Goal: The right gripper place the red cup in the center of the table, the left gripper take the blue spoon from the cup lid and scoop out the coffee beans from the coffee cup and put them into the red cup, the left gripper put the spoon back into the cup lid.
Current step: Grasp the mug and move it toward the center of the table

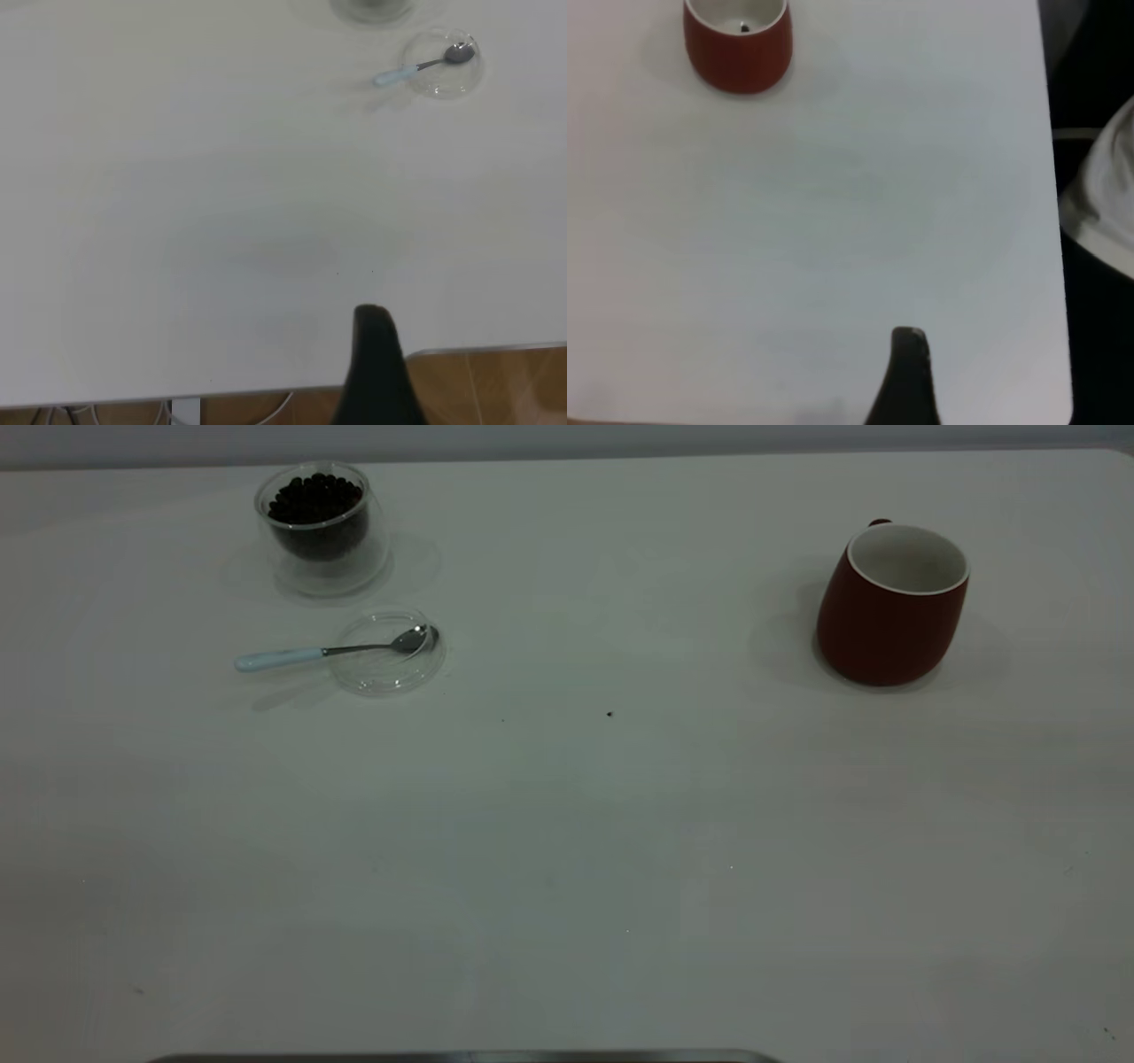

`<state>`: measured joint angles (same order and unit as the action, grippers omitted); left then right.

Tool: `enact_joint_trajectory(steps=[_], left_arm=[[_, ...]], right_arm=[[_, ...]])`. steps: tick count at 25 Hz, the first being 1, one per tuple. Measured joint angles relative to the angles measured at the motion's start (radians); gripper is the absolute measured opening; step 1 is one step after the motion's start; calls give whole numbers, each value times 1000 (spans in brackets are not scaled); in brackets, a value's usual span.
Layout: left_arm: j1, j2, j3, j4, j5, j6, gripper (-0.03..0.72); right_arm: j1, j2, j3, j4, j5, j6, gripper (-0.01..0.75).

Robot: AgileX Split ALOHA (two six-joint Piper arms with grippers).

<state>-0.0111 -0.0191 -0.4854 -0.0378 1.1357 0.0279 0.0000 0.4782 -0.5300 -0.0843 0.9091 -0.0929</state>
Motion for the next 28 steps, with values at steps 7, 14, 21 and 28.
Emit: enact_joint_trajectory(steps=[7,14,21,28], left_arm=[[0,0,0,0,0,0,595],[0,0,0,0,0,0,595],[0,0,0,1,0,0,595],[0,0,0,1,0,-3,595]], right_arm=[[0,469,-81,0,-234,-179,707],[2,915,-242,32,-309,-325,707],[49,1198,-392,30,-397,-380,702],[49,1435,-555,19,-414,-425,691]])
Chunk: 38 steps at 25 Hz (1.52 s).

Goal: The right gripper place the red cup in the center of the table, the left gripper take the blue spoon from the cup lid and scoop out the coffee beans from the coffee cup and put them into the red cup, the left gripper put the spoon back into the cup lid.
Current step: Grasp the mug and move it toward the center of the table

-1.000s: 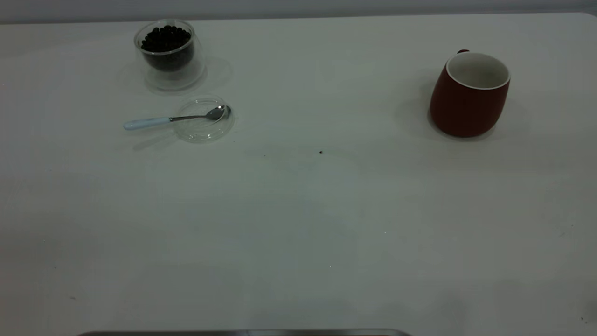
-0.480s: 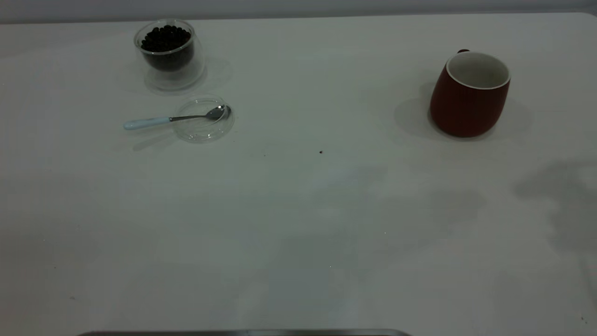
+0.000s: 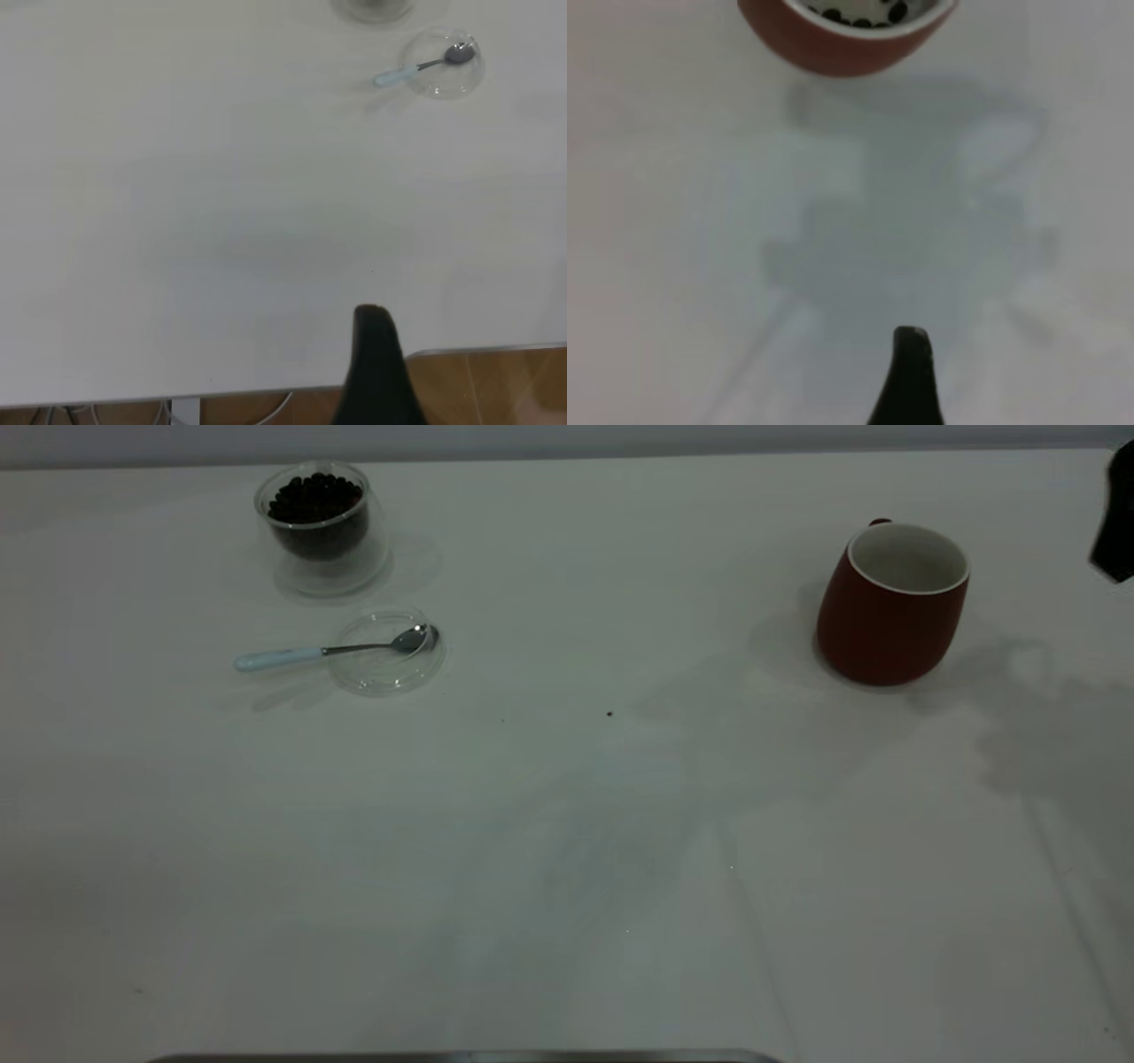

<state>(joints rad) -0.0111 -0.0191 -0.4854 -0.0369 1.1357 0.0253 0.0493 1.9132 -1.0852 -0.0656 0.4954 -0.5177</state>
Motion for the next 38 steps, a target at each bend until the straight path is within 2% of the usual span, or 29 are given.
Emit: enact_joint_trajectory(steps=[16,23,38], left_arm=[[0,0,0,0,0,0,595],[0,0,0,0,0,1,595],[0,0,0,0,-1,3,595]], right_arm=[[0,336,-302,-122,51,-34,669],[6,376,-324,-104,55,-74,659],[137,396,-333,-99,5,-113,647]])
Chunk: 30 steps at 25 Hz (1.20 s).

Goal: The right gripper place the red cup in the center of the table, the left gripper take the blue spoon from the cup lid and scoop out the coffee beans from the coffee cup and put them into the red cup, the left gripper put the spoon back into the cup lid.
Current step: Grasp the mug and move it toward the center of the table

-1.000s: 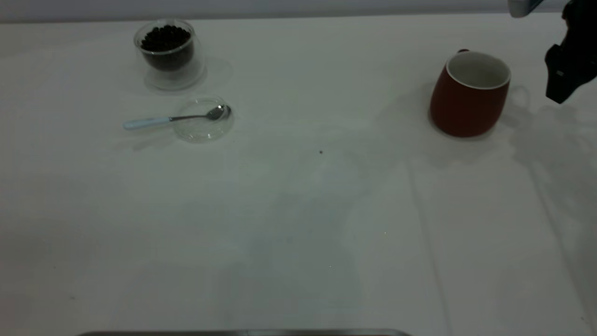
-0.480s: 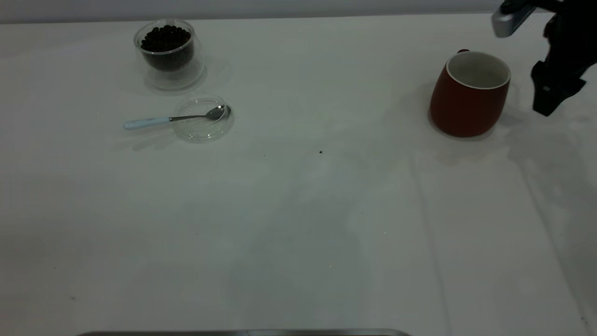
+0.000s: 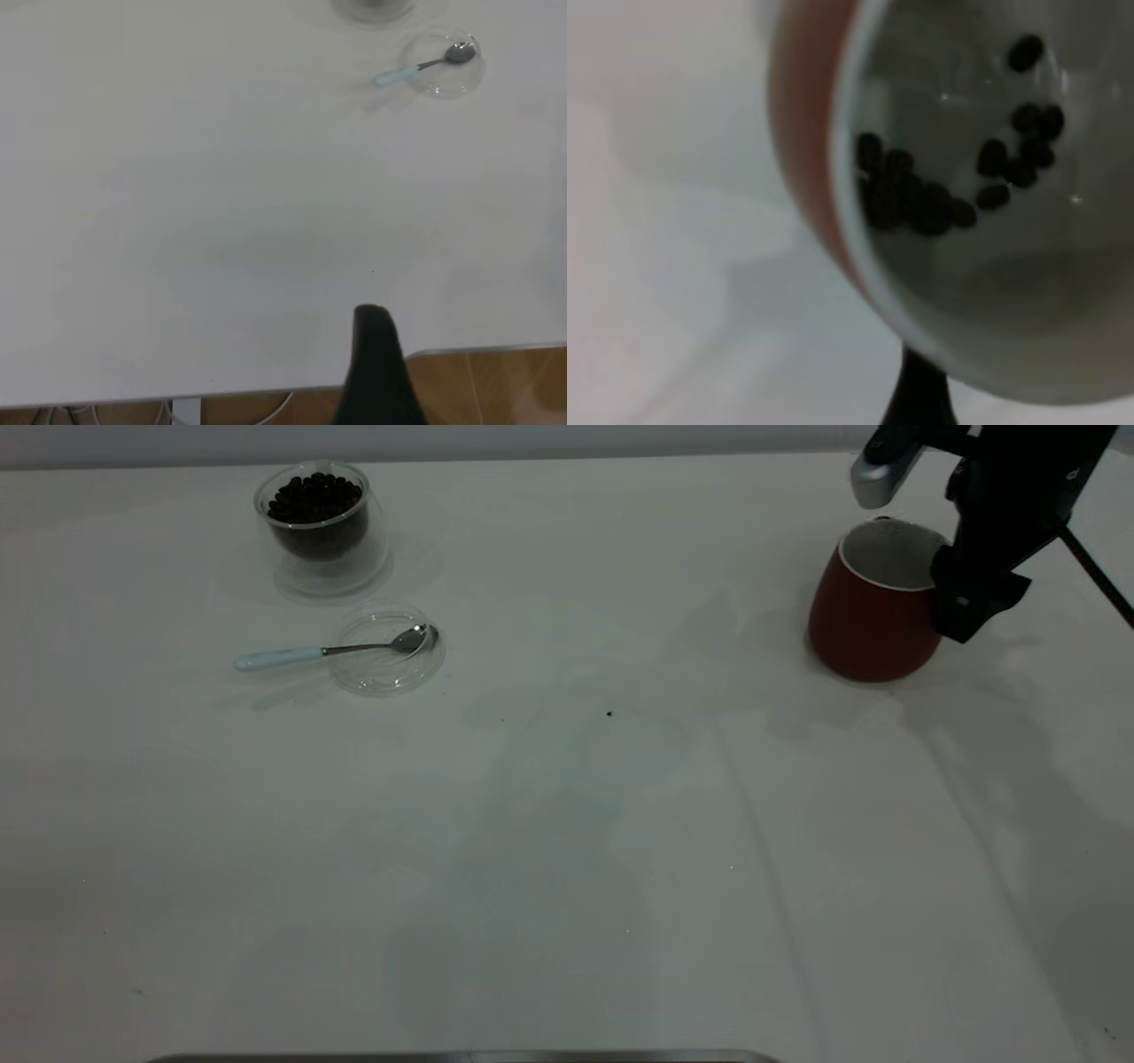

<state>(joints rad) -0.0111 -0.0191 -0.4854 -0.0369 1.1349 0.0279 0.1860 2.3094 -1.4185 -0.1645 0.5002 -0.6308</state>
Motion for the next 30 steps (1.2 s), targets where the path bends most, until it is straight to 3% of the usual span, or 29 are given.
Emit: enact_joint_trajectory(steps=[14,30], left_arm=[[0,0,0,0,0,0,595],[0,0,0,0,0,-2,595]], right_arm=[[125,1,0,60,-86,1,636],[242,2,0,268,-189,1,627]])
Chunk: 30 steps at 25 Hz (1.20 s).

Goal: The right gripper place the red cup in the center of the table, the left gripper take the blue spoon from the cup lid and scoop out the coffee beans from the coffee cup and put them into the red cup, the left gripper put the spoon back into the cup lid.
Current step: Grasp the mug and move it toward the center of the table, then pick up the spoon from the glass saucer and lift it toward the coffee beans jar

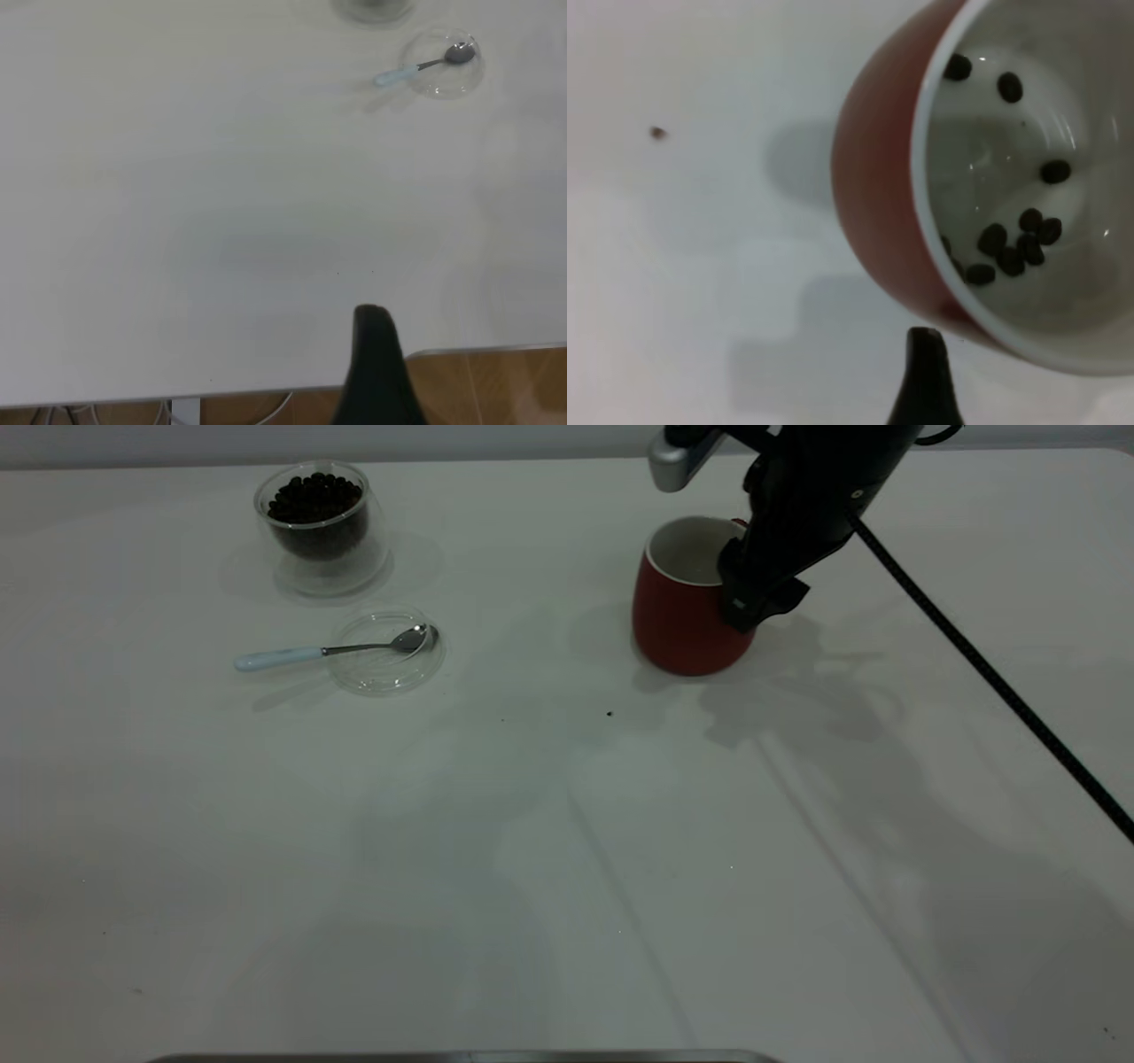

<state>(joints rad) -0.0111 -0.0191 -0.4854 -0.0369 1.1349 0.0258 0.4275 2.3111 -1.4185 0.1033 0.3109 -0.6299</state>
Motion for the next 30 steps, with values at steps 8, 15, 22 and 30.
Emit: enact_joint_trajectory(steps=[8,15,22,30], left_arm=[[0,0,0,0,0,0,595],[0,0,0,0,0,0,595],[0,0,0,0,0,1,595],[0,0,0,0,0,2,595]], right_arm=[[72,0,0,44,-34,0,616],[71,-5,0,57,-30,20,613],[20,-191,0,60,181,107,613],[-26,-519,0,55,665,277,607]])
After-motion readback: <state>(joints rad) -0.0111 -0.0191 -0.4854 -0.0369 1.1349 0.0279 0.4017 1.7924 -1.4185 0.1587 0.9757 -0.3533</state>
